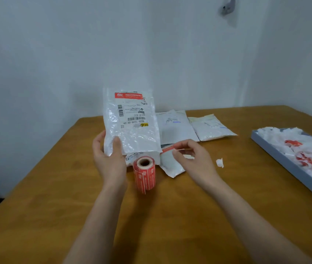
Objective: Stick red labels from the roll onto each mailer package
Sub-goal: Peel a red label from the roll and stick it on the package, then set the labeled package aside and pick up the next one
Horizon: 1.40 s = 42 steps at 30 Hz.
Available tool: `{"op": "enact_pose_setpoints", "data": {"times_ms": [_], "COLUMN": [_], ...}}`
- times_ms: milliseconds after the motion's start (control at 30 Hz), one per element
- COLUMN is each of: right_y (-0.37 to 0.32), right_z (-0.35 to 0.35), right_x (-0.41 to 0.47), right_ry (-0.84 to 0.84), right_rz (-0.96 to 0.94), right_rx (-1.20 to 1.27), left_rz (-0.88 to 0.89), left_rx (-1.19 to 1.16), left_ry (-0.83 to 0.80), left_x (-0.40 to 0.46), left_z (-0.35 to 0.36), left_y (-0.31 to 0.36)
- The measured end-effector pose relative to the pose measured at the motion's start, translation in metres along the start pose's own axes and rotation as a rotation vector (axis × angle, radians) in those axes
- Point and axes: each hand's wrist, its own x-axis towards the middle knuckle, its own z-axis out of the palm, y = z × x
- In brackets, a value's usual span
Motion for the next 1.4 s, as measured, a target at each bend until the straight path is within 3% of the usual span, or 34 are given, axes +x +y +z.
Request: {"op": "enact_pose_setpoints", "data": {"times_ms": [233, 467, 667, 800, 933, 1200, 1400], "right_y": [0.015, 0.023, 0.026, 0.028, 0.029, 0.050, 0.072], "right_z": [0.027, 0.053, 0.062, 0.059, 0.045, -0.010, -0.054], "right_x": [0.001, 0.001, 0.001, 0.000, -0.002, -0.008, -0.007], "right_ry": [-0.312, -0.426, -0.376, -0.362, -0.350, -0.155, 0.026], "right_rz": [0.022, 0.014, -0.008, -0.003, 0.012, 0.038, 0.154], "right_rx": [-0.171, -0.246, -0.233, -0.257, -0.285, -0.380, -0.670], "left_rz": [-0.055, -0.091, -0.126, -0.098, 0.126, 0.489, 0.831], "left_rx": [-0.074, 0.051, 0.410, 0.778, 0.829, 0.639, 0.603], "left_ry": [0.226, 0.374, 0.364, 0.387, 0.348, 0.188, 0.027], "left_x": [0.033, 0.056, 0.060, 0.049, 0.033, 0.001, -0.036], "left_z": [-0.015, -0.043, -0.052, -0.046, -0.037, -0.006, 0.032], "left_y": [-0.031, -0.057, -0.062, -0.062, -0.058, -0.038, -0.017]}}
